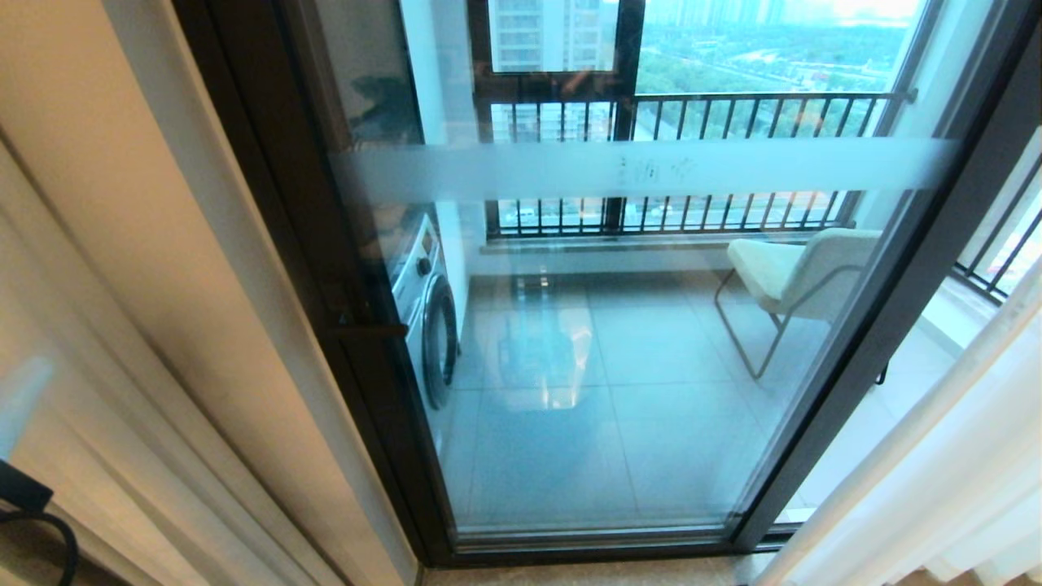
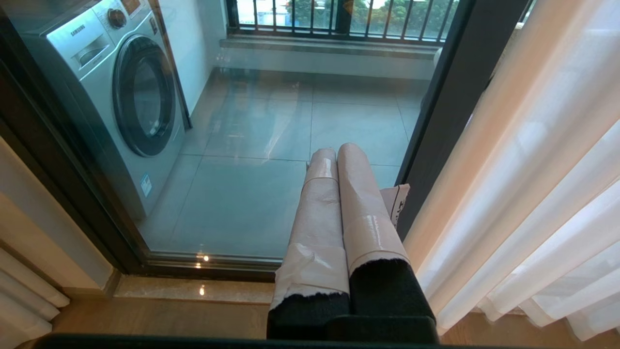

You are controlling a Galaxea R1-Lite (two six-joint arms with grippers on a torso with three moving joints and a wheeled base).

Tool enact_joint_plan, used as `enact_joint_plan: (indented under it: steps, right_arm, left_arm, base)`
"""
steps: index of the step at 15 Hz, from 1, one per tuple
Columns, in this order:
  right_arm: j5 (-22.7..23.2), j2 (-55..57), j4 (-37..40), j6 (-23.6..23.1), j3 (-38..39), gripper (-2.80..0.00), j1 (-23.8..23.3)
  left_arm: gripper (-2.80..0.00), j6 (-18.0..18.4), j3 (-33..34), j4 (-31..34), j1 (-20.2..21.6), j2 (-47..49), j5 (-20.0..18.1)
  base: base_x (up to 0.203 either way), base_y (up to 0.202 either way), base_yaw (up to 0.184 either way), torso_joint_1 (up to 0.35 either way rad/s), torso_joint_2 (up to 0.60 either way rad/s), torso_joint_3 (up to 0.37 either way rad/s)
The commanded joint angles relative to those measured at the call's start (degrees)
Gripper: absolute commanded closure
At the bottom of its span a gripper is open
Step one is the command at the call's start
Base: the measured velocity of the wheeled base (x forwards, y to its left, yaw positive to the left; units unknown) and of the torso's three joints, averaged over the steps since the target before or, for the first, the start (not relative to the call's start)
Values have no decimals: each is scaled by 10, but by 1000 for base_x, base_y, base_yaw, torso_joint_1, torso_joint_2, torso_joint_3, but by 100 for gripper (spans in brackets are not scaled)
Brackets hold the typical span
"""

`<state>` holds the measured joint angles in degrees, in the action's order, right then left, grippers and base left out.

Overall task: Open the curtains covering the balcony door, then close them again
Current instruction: Pull the inner curtains open on both sides

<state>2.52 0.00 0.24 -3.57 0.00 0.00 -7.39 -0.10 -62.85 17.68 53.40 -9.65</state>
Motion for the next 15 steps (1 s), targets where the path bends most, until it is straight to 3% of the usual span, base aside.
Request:
enact_joint_plan:
  steps: [1, 2, 5, 8, 9, 11, 15]
  right_arm:
    - [0, 0, 0, 0, 0, 0, 0]
    - [0, 0, 0, 0, 0, 0, 0]
    - [0, 0, 0, -1, 0, 0, 0]
    - [0, 0, 0, 0, 0, 0, 0]
    - [0, 0, 0, 0, 0, 0, 0]
    - [0, 0, 0, 0, 0, 0, 0]
    - [0, 0, 0, 0, 0, 0, 0]
  left_arm:
    - [0, 0, -2, 105, -12, -106, -5]
    - [0, 5, -2, 158, -18, -127, -9]
    - [0, 10, 0, 235, -29, -160, -11]
    - [0, 23, 0, 319, -143, -174, -1]
    - [0, 27, 0, 370, -185, -191, 13]
    - [0, 31, 0, 459, -225, -263, 56]
    - [0, 45, 0, 593, -241, -373, 105]
  base:
    - [0, 0, 0, 0, 0, 0]
    - [0, 0, 0, 0, 0, 0]
    - [0, 0, 0, 0, 0, 0]
    - [0, 0, 0, 0, 0, 0]
    - [0, 0, 0, 0, 0, 0]
    - [0, 0, 0, 0, 0, 0]
    - [0, 0, 0, 0, 0, 0]
